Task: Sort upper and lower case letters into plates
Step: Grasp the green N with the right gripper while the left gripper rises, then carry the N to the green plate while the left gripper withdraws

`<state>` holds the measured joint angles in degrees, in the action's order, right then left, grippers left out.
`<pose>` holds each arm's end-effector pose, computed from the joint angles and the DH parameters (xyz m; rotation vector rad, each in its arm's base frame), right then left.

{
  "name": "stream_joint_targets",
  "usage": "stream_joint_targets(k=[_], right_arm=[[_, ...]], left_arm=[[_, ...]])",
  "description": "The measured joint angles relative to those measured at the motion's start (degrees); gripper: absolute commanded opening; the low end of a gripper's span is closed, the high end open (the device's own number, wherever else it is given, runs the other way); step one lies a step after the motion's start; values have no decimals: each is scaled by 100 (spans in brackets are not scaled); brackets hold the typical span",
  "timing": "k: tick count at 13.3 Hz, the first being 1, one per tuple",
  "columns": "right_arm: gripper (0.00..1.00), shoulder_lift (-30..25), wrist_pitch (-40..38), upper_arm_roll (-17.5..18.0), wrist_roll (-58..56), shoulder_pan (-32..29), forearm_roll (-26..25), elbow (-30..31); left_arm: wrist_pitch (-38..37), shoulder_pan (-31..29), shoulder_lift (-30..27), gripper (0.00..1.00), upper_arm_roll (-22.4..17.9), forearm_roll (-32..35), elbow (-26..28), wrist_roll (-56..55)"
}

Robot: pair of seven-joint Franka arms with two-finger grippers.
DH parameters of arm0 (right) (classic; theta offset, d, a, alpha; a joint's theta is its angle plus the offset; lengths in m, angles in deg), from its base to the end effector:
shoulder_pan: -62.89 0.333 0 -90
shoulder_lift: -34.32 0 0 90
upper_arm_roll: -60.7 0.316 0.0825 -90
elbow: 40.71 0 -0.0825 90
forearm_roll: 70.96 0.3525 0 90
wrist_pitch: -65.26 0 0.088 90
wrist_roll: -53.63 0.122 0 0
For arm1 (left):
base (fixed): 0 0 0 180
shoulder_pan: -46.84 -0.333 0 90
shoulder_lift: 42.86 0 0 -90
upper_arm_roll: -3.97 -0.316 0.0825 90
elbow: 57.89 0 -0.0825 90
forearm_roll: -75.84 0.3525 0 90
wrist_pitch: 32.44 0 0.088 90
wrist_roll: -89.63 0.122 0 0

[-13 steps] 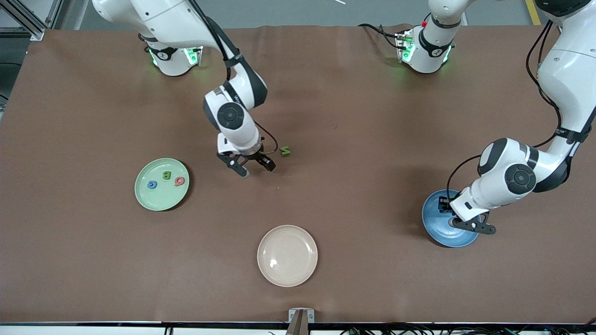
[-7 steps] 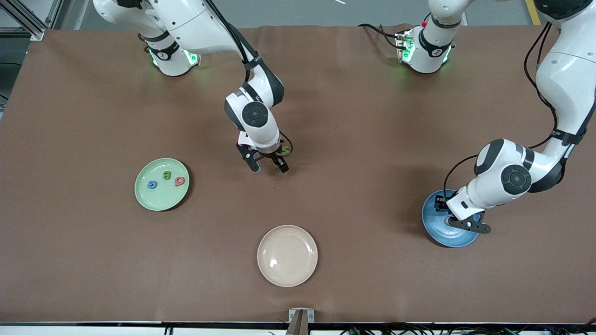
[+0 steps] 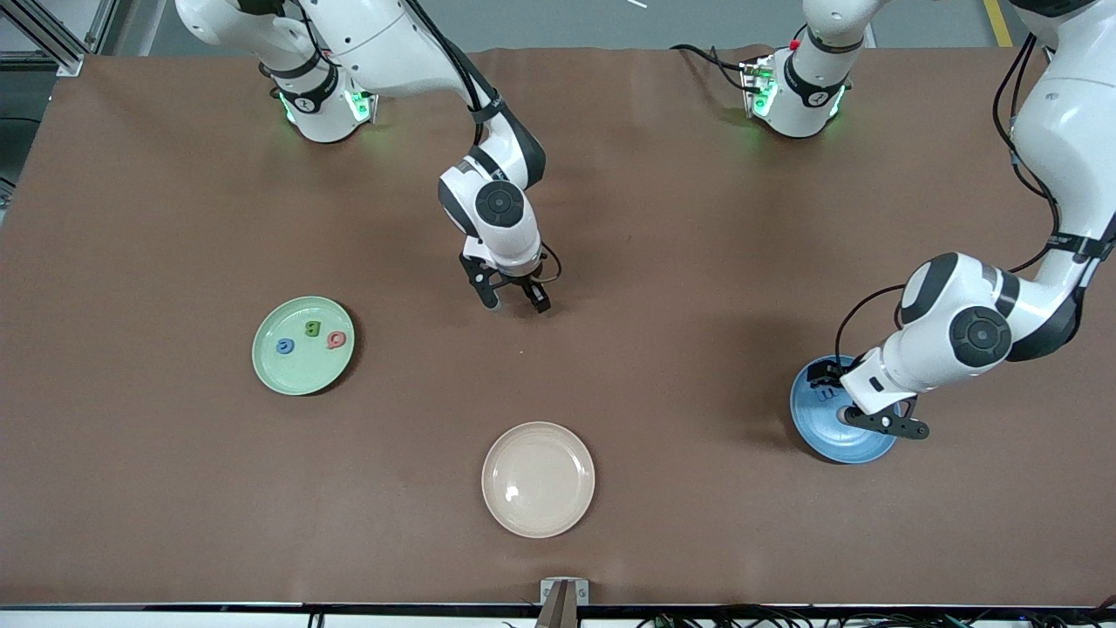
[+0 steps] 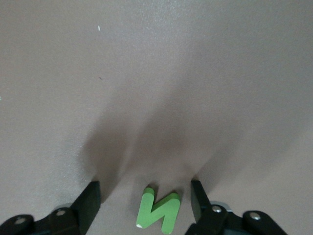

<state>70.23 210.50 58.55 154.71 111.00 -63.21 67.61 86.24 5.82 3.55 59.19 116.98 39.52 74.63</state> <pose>0.4272 0.4428 0.1826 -2.6763 1.5774 0.0753 0.6361 -0.0361 0.2692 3.0985 -0.3501 -0.0505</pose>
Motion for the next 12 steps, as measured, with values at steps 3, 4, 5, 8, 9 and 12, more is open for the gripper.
stream_joint_targets(k=[3, 4, 5, 8, 9, 12], right_arm=[[58, -7, -121, -2, 47, 6, -3, -61], [58, -6, -142, -2, 54, 13, -7, -67], [58, -11, -179, -2, 76, 26, -9, -79], [35, -12, -219, -14, 145, 90, -19, -91], [18, -13, -223, -23, 154, 116, -21, -95], [0, -70, -313, -32, 162, 142, -33, -99]], left_arm=[[-831, -275, -57, 100, 661, -9, -309, -208], [-1087, -350, -61, 100, 831, -10, -395, -301], [-1298, -425, -62, 100, 1001, -10, -468, -400], [-1897, -615, -69, 100, 1465, -9, -768, -540], [-2150, -635, -79, 100, 1562, -9, -922, -542], [-2644, -715, -152, 100, 1783, -8, -1313, -610]])
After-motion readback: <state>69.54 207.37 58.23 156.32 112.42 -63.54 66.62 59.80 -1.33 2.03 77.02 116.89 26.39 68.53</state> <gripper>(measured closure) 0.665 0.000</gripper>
